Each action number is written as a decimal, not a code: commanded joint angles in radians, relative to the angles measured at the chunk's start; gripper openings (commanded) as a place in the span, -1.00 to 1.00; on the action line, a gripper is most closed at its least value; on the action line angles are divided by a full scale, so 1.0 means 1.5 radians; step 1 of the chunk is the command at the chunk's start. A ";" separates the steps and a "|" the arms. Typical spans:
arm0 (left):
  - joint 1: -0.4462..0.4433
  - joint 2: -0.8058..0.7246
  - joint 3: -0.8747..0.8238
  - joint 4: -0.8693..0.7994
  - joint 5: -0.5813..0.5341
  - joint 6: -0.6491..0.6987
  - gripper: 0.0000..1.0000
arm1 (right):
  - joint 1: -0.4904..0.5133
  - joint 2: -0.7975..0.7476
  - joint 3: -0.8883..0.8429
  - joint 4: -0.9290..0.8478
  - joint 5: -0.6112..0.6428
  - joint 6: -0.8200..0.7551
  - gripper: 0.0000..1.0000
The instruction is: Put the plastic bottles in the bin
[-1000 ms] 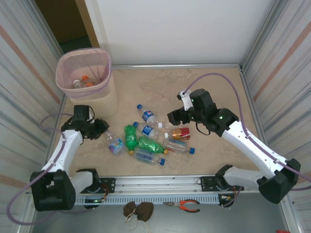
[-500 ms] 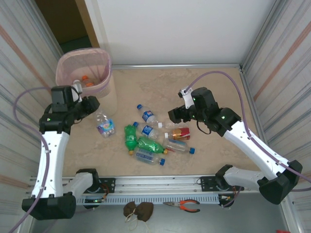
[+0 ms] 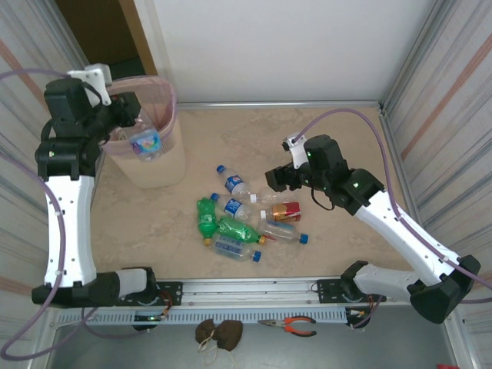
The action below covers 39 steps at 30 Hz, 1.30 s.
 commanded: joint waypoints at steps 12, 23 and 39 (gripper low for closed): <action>0.008 0.174 0.102 0.183 -0.108 0.155 -1.00 | 0.017 0.006 0.026 -0.002 0.036 -0.014 0.71; 0.018 0.294 0.093 0.187 -0.064 0.151 -1.00 | 0.029 0.031 0.033 0.002 0.045 -0.008 0.71; 0.018 0.270 -0.245 0.304 -0.039 0.095 -1.00 | 0.028 0.036 0.026 0.000 0.045 -0.015 0.72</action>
